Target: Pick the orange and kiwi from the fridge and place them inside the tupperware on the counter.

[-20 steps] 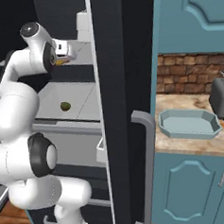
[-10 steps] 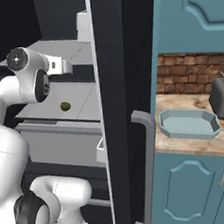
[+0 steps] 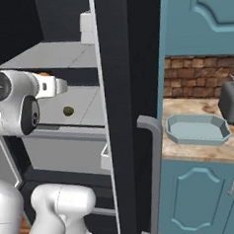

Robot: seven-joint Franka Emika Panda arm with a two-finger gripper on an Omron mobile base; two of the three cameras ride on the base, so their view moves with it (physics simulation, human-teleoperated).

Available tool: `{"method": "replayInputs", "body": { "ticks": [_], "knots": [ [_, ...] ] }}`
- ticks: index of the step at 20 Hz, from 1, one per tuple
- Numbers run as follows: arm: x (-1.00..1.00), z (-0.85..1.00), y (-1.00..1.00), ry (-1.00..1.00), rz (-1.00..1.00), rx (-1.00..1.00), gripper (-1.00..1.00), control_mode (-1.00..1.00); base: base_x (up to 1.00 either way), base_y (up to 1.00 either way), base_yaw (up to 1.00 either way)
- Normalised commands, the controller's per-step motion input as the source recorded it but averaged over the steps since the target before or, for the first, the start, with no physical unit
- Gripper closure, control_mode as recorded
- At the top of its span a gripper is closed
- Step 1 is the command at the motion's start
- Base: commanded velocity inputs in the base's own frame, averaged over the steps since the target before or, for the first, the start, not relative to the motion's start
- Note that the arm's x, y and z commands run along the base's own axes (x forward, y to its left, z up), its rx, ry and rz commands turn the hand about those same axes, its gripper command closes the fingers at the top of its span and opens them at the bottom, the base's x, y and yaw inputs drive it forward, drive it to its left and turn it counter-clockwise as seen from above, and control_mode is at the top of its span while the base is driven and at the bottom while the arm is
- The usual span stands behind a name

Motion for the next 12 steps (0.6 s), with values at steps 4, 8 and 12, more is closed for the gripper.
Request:
{"method": "replayInputs", "body": {
  "ticks": [4, 8, 12],
  "knots": [
    [-0.21, 0.03, 0.0, 0.01, 0.01, 0.0, 1.0, 1.0, -0.57, 0.01, 0.01],
    [0.0, 0.0, 0.0, 0.0, 0.0, 0.0, 1.0, 1.0, -0.98, 0.0, 0.0],
    [0.0, 0.0, 0.0, 0.0, 0.0, 0.0, 1.0, 1.0, -0.97, -0.15, 0.0]
  ]
}}
